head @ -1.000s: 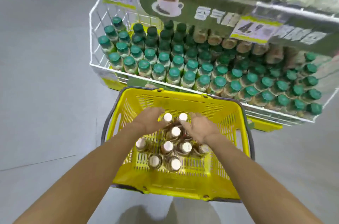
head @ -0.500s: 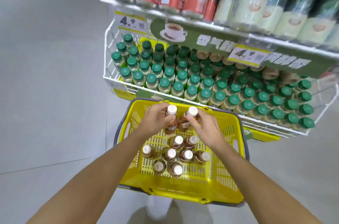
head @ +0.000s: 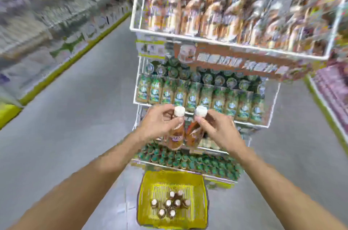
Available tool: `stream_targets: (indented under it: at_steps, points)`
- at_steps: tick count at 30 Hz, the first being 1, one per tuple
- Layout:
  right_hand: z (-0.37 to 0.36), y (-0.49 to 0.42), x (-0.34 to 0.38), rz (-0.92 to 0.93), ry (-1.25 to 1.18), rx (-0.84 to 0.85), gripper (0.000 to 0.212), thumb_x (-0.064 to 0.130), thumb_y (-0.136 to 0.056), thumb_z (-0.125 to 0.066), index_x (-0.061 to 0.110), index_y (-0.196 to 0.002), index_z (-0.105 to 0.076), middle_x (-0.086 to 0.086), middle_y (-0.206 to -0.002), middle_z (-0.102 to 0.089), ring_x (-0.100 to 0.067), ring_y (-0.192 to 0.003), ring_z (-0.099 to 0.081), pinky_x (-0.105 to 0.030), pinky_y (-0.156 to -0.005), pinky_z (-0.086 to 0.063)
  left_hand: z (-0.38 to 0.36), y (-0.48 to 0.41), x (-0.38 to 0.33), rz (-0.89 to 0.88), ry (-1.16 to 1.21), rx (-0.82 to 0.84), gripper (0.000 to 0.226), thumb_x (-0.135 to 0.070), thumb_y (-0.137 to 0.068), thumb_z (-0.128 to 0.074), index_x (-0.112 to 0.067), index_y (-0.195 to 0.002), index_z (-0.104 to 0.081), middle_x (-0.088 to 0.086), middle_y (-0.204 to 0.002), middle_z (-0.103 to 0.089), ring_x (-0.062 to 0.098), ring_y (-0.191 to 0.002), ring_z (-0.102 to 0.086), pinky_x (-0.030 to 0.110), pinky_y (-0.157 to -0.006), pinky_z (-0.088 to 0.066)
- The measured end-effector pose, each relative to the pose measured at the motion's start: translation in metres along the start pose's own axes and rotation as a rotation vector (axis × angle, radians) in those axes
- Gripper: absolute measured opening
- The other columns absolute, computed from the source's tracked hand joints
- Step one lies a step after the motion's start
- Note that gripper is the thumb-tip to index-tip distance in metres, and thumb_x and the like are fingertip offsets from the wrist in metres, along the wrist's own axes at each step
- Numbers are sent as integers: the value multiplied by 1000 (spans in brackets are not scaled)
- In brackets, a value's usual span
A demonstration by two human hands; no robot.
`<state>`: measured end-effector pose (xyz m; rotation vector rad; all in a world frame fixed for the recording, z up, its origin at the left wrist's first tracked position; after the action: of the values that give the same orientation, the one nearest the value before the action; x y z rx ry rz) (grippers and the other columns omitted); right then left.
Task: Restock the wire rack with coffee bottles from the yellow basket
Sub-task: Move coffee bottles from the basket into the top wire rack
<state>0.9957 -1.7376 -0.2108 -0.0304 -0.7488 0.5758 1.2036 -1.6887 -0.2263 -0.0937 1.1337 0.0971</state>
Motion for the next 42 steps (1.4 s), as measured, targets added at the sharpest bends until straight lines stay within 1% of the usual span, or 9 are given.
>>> stream_targets:
  at_steps: [3,7,10,13,18,31,35,37,42]
  points:
    - [110,-30,68,81,-5,-127,40,70,-99,-49,34,-88,-62,14,-74,-66,0,-68,-60,-27,-64,-47,42,-21,-128,-140,-76,-30,23,-20,-84,-85,-9,-103,-79,14,-95,-81,14,-81,-73,38,-84,-59]
    - [231,-57,137,219,49,-279,22,61,-102,-55,64,-80,-55,39,-71,-60,10,-60,-55,-4,-59,-35,76,-44,-266,-333,-87,-117,12,-33,-80,-85,-25,-81,-77,-16,-72,-76,-8,-61,-59,15,-63,-48]
    - [293,-84,151,203,75,-336,29,60,-100,-55,54,-72,-60,23,-59,-60,-2,-51,-49,-14,-53,-37,82,-69,-334,-373,-104,-152,26,-37,-80,-83,-13,-77,-75,-11,-65,-68,7,-63,-60,28,-64,-47]
    - [331,-115,135,165,95,-315,40,52,-102,-58,23,-78,-72,5,-67,-73,-16,-65,-68,-36,-68,-55,69,-105,-372,-332,-124,-150,30,-39,-79,-84,-11,-86,-80,5,-85,-82,28,-89,-78,47,-83,-60]
    - [346,-157,79,48,76,-218,57,50,-104,-54,-2,-95,-74,-16,-88,-79,-36,-87,-75,-53,-83,-59,36,-169,-372,-169,-136,-142,34,-41,-79,-86,-8,-87,-80,15,-90,-81,35,-96,-77,56,-91,-61]
    - [294,-214,-19,-119,11,-90,43,47,-103,-60,8,-90,-75,-9,-85,-78,-26,-79,-74,-49,-78,-61,-18,-253,-312,40,-267,-27,41,-32,-88,-81,6,-101,-77,22,-99,-79,30,-87,-70,48,-97,-56]
    - [289,-224,-31,-157,40,-141,51,48,-101,-64,4,-78,-71,-9,-69,-72,-16,-57,-56,-32,-57,-46,-24,-262,-306,75,-254,27,42,-31,-93,-76,10,-101,-74,17,-92,-75,33,-88,-70,43,-93,-58]
    - [284,-228,-37,-182,61,-150,57,49,-101,-63,0,-74,-69,-8,-61,-65,-16,-54,-51,-31,-57,-42,-28,-262,-302,82,-250,24,38,-30,-95,-74,8,-95,-73,16,-90,-74,33,-87,-68,39,-88,-56]
    - [281,-230,-42,-190,127,-206,57,52,-101,-63,19,-56,-48,4,-52,-50,-15,-51,-46,-34,-57,-38,-39,-270,-297,107,-272,31,32,-29,-100,-66,1,-103,-73,13,-105,-77,29,-101,-73,43,-96,-58]
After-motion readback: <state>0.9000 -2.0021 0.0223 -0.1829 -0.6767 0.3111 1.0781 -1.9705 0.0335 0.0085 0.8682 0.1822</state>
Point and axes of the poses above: each hand's wrist, its own y-axis away from the middle knuckle, its own z-axis out of the back of the hand, x = y × z, the point moved 7 cm from there along -y, towards the middle knuckle
